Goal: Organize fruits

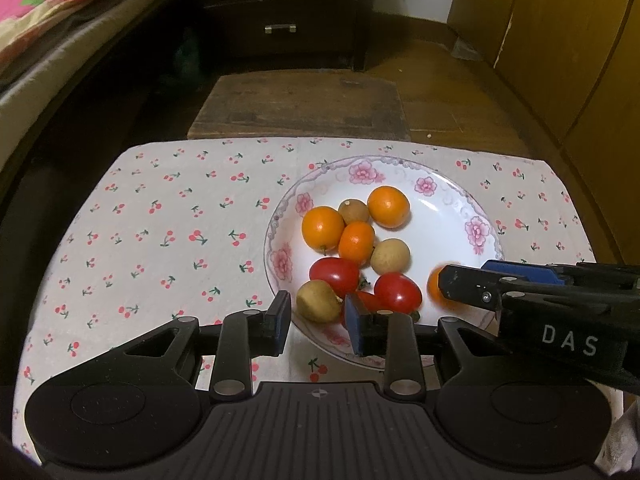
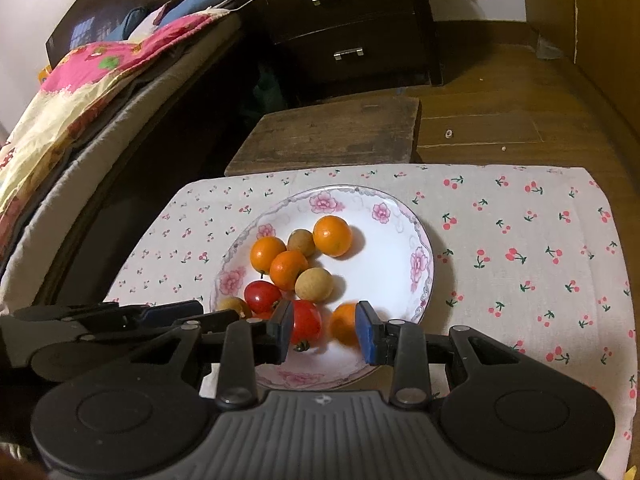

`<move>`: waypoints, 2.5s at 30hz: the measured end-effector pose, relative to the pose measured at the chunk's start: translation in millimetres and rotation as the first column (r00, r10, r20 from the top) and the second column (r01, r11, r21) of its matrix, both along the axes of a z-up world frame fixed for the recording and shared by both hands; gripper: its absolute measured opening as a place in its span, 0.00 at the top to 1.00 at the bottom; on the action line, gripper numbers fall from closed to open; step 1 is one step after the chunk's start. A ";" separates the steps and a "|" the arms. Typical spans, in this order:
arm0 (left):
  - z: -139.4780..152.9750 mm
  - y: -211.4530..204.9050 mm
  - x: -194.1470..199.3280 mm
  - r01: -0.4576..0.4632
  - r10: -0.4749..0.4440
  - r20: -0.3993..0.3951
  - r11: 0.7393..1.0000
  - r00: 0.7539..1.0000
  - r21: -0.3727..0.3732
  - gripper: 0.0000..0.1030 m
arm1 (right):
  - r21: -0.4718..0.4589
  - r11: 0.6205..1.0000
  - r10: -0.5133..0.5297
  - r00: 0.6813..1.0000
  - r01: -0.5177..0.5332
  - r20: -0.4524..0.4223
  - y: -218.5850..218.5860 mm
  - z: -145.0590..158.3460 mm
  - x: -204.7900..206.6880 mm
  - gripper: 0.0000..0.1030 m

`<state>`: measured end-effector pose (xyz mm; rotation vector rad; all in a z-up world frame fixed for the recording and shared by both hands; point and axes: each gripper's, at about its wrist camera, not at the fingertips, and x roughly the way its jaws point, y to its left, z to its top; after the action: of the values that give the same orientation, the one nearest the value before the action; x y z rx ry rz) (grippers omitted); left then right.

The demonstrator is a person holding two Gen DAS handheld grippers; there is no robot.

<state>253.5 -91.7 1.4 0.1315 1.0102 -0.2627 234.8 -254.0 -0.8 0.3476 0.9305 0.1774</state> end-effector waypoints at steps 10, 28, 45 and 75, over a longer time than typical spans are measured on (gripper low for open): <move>2.7 -0.8 -4.9 0.011 -0.011 0.024 1.000 1.000 0.023 0.57 | -0.009 1.000 -0.020 1.000 0.020 0.001 -2.1 3.2 -4.5 0.66; 11.5 -1.6 -13.0 0.009 -0.014 0.086 0.998 0.996 0.063 0.31 | -0.031 0.999 -0.021 1.000 0.021 -0.001 0.0 5.6 -12.2 0.65; 18.5 18.7 -21.4 -0.047 0.036 0.131 0.995 0.991 0.085 0.13 | -0.028 0.999 -0.041 0.999 0.042 0.019 -0.9 15.0 -29.8 0.61; 26.3 44.2 -95.7 -0.083 0.065 0.194 0.993 0.979 0.086 0.00 | 0.004 1.000 -0.029 0.999 0.029 0.020 13.9 25.8 -104.7 0.57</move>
<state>157.9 -47.5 27.7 0.2004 0.8344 -0.1310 130.1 -240.1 25.0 0.3623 0.9046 0.1559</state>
